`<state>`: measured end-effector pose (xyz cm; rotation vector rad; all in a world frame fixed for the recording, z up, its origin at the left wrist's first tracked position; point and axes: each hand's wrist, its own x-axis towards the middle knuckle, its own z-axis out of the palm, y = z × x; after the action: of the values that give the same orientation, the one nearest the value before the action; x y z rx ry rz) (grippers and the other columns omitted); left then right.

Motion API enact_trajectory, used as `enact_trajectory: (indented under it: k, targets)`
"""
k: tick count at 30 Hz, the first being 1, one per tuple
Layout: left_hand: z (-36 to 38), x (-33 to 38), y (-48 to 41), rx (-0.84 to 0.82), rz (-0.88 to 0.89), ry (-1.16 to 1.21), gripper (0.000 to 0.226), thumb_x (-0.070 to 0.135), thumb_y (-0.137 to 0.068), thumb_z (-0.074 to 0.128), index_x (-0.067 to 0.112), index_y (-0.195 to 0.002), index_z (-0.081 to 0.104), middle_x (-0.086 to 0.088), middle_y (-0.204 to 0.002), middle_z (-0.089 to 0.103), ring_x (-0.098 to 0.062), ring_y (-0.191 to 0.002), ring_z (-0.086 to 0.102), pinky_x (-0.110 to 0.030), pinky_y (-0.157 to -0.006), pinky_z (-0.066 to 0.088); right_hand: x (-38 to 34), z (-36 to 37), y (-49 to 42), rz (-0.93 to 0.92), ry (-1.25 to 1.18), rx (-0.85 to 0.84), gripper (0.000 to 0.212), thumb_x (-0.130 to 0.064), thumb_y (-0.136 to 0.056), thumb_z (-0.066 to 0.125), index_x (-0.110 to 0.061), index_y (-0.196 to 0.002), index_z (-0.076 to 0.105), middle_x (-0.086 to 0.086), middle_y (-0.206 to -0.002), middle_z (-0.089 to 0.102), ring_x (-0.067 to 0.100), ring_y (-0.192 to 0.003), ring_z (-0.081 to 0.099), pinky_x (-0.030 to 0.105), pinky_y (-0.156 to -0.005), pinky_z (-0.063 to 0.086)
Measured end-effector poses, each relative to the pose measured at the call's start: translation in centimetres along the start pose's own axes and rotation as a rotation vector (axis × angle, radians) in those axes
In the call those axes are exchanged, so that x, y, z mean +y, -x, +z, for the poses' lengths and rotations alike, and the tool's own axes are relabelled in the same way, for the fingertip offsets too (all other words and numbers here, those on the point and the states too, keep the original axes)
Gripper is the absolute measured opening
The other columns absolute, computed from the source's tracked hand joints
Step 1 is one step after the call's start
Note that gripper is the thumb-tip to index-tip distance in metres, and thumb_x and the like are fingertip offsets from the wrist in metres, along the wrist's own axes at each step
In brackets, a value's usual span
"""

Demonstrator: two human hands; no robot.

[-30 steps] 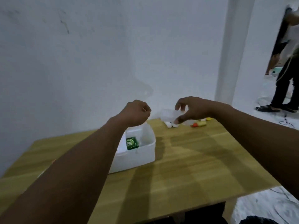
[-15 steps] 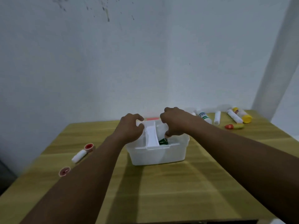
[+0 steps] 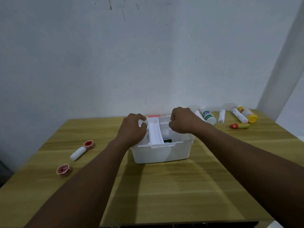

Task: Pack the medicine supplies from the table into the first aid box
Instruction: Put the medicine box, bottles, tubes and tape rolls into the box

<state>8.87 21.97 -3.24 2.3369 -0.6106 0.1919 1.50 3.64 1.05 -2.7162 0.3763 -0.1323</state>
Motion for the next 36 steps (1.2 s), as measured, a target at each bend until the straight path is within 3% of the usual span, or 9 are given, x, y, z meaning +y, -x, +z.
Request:
enact_trajectory:
  k: [3,9,12,15,18,22,27,31,36]
  targets:
    - [0.1,0.0,-0.1,0.002,-0.003,-0.006,0.029,0.022,-0.093,0.055,0.021,-0.12,0.066,-0.004,-0.134,0.057,-0.021,-0.122,0.053,-0.025,-0.091,0.036,-1.6,0.4,-0.1,0.102,-0.026,-0.073,0.023,-0.009,-0.085,0.052,-0.011,-0.065,0.04,0.007,-0.064,0.047,0.018,-0.05,0.044,0.023,-0.042,0.033]
    - [0.2,0.1,-0.2,0.007,0.003,-0.022,0.03,0.023,-0.092,0.055,0.021,-0.12,0.066,-0.004,-0.134,0.058,-0.022,-0.12,0.055,-0.027,-0.09,0.039,-2.0,1.6,-0.8,0.164,-0.304,-0.071,0.026,0.005,-0.081,0.052,-0.009,-0.062,0.041,0.006,-0.061,0.04,0.018,-0.049,0.041,0.024,-0.044,0.035]
    - [0.2,0.1,-0.2,0.002,0.007,-0.035,0.03,0.024,-0.093,0.055,0.021,-0.121,0.066,-0.004,-0.134,0.058,-0.022,-0.12,0.054,-0.027,-0.09,0.038,-2.2,2.0,-0.5,0.145,-0.437,-0.056,0.013,0.005,-0.079,0.049,0.0,-0.08,0.061,0.02,-0.073,0.059,0.026,-0.065,0.054,0.037,-0.062,0.052]
    - [0.1,0.2,-0.4,-0.02,0.02,-0.072,0.03,0.025,-0.094,0.055,0.021,-0.122,0.065,-0.006,-0.134,0.057,-0.024,-0.122,0.053,-0.03,-0.092,0.041,-1.7,1.4,0.0,0.133,-0.486,-0.024,0.036,0.003,-0.082,0.047,0.011,-0.114,0.063,0.03,-0.109,0.068,0.031,-0.084,0.066,0.048,-0.086,0.059]
    - [0.0,0.9,-1.1,-0.023,0.069,-0.179,0.032,0.029,-0.093,0.054,0.022,-0.122,0.064,-0.008,-0.133,0.057,-0.028,-0.124,0.051,-0.041,-0.096,0.046,-0.2,-1.1,0.6,0.086,-0.51,0.083,0.018,-0.002,-0.085,0.051,-0.002,-0.09,0.069,0.023,-0.096,0.072,0.034,-0.09,0.073,0.044,-0.075,0.063]
    - [1.1,5.1,-3.3,-0.018,0.176,-0.18,0.033,0.034,-0.093,0.053,0.023,-0.123,0.063,-0.007,-0.129,0.059,-0.028,-0.12,0.053,-0.046,-0.097,0.048,4.8,-6.0,0.7,0.132,-0.467,0.212,0.018,-0.01,-0.084,0.053,-0.005,-0.087,0.07,0.018,-0.086,0.074,0.032,-0.08,0.075,0.038,-0.062,0.064]
    - [6.1,13.6,-6.8,-0.139,0.235,-0.112,0.034,0.042,-0.091,0.055,0.03,-0.122,0.061,0.004,-0.119,0.066,-0.021,-0.11,0.06,-0.038,-0.092,0.049,14.4,-10.8,0.0,0.309,-0.314,0.309,0.023,-0.01,-0.083,0.053,-0.001,-0.093,0.071,0.018,-0.095,0.072,0.032,-0.076,0.069,0.043,-0.069,0.061]
    - [12.1,18.0,-10.1,-0.311,0.213,-0.171,0.041,0.047,-0.087,0.056,0.032,-0.125,0.057,0.001,-0.122,0.064,-0.023,-0.11,0.061,-0.04,-0.094,0.05,22.1,-11.8,-2.1,0.424,-0.193,0.312,0.025,-0.011,-0.082,0.057,0.004,-0.095,0.071,0.018,-0.098,0.072,0.032,-0.085,0.066,0.041,-0.075,0.057]
    - [18.4,20.3,-13.8,-0.448,0.164,-0.339,0.045,0.041,-0.088,0.055,0.024,-0.13,0.053,-0.004,-0.126,0.058,-0.026,-0.109,0.059,-0.034,-0.081,0.043,29.6,-11.0,-6.8,0.483,-0.093,0.248,0.022,-0.017,-0.083,0.061,0.0,-0.096,0.067,0.014,-0.1,0.068,0.031,-0.095,0.064,0.043,-0.085,0.056]
